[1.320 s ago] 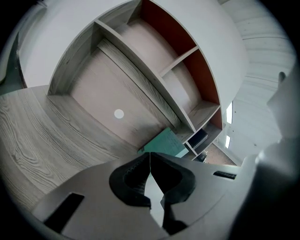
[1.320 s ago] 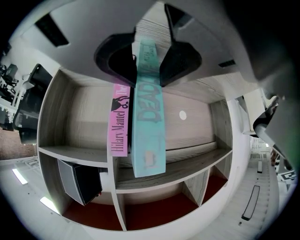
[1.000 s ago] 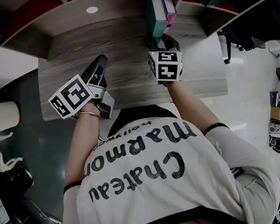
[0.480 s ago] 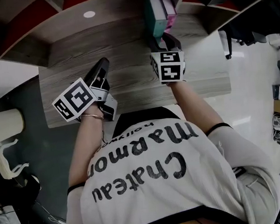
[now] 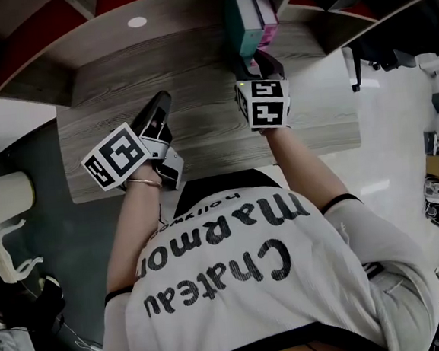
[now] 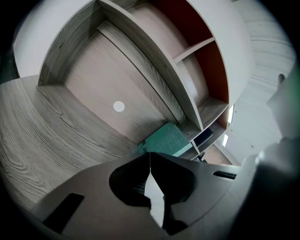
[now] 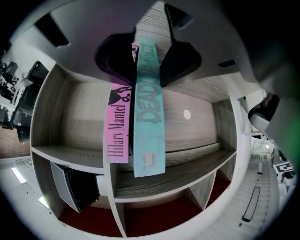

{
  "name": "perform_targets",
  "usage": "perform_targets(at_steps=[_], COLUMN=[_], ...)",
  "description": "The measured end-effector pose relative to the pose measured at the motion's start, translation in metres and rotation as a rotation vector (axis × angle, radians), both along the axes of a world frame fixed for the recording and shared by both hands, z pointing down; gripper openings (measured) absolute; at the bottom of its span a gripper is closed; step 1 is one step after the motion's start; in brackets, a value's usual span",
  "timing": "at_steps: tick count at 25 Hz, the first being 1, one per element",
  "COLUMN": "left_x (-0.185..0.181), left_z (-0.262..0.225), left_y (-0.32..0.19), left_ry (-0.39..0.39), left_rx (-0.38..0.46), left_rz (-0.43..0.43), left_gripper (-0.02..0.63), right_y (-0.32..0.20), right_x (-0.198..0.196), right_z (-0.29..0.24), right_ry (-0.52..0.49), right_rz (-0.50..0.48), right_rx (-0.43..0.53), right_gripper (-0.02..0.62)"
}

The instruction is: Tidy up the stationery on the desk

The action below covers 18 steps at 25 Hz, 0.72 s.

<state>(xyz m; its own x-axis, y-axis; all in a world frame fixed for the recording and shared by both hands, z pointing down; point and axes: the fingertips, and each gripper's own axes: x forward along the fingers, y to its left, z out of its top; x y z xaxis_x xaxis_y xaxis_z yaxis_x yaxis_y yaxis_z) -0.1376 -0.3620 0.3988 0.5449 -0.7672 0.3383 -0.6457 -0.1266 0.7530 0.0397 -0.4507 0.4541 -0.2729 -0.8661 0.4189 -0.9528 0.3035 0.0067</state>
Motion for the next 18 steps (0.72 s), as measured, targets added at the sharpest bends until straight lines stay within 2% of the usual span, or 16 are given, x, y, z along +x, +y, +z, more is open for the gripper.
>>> perform_targets(at_steps=[10,18], left_x=[-0.0044,-0.007], left_z=[-0.0016,-0.0037], left_y=[-0.0016,-0.0012], left_ry=[0.002,0.006], left_rx=[0.007,0.007], left_rz=[0.01,0.009], left_gripper=[0.02,0.02], right_y=[-0.0021,-0.0035], right_x=[-0.0013,0.0055], right_z=[0.001,0.0055], right_ry=[0.006,-0.04], right_rz=[0.027,0.049], right_rx=[0.004,-0.027], right_gripper=[0.167,0.17])
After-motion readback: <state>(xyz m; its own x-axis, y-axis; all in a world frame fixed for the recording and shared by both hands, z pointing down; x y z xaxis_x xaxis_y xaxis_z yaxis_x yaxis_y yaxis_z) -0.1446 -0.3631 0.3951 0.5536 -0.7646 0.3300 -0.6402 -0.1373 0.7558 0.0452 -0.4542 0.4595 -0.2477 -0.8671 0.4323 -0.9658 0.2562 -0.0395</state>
